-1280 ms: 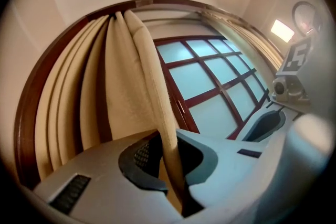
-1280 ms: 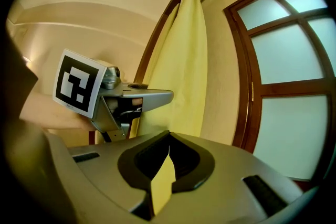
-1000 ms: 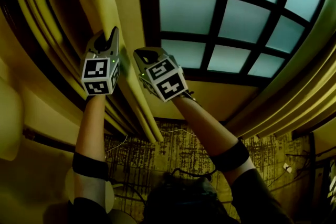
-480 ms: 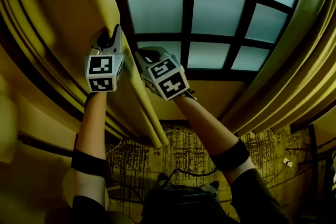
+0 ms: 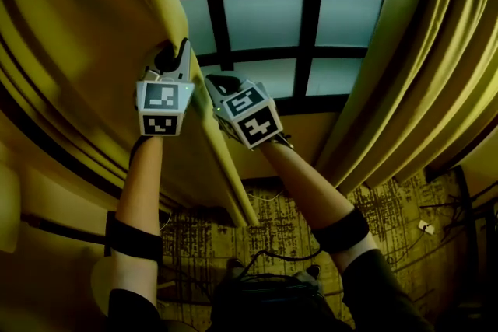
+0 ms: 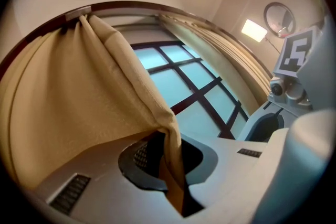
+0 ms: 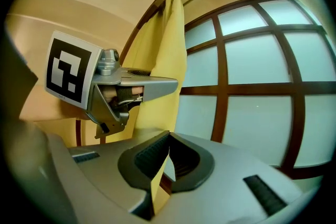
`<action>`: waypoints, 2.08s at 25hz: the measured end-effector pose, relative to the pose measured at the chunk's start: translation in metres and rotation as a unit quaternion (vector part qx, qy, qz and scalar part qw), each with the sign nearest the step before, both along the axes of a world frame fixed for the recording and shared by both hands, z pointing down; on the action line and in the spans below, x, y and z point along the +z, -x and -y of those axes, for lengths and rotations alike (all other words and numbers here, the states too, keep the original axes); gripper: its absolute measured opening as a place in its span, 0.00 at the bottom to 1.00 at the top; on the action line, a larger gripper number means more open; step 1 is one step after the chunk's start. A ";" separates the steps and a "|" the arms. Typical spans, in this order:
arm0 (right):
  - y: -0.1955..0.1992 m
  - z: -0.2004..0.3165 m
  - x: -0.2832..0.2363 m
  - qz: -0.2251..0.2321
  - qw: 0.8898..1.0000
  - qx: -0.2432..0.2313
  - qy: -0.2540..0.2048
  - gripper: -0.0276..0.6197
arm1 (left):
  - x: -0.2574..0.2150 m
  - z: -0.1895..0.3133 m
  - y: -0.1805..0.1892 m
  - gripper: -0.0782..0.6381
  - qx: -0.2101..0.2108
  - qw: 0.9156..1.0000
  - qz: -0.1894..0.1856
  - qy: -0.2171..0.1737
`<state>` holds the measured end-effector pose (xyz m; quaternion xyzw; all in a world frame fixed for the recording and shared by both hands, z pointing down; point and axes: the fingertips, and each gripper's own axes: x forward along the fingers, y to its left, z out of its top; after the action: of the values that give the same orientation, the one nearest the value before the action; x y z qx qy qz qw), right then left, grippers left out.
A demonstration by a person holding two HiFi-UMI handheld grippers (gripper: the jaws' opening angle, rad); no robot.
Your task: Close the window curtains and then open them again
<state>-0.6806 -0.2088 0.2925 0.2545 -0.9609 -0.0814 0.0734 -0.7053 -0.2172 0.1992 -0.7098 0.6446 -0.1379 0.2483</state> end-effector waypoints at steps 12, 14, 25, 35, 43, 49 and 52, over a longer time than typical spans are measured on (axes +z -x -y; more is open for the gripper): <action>-0.182 0.035 -0.007 0.015 0.998 0.056 0.016 0.05 | -0.004 0.043 -0.198 0.14 0.062 0.997 0.047 0.010; -0.207 0.040 -0.006 0.016 0.998 0.060 0.016 0.05 | -0.003 0.049 -0.230 0.14 0.071 0.996 0.054 0.012; -0.346 0.055 -0.011 0.002 0.997 0.083 0.013 0.05 | -0.015 0.064 -0.373 0.15 0.107 0.993 0.038 0.020; -0.398 0.086 -0.013 0.007 0.992 0.124 0.020 0.05 | -0.019 0.090 -0.428 0.15 0.166 0.986 0.029 0.010; -0.405 0.111 -0.008 0.002 0.989 0.146 0.018 0.05 | -0.021 0.113 -0.434 0.15 0.179 0.983 0.032 0.002; -0.399 0.124 -0.004 -0.008 0.990 0.143 0.019 0.05 | -0.016 0.125 -0.432 0.15 0.180 0.983 0.035 0.006; -0.396 0.133 -0.005 -0.007 0.990 0.136 0.018 0.05 | -0.018 0.133 -0.430 0.15 0.176 0.984 0.038 -0.004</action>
<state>-0.2846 -0.3414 0.2875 0.3810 -0.9180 -0.0551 0.0953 -0.2752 -0.3500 0.1814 -0.8056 0.5000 -0.1165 0.2956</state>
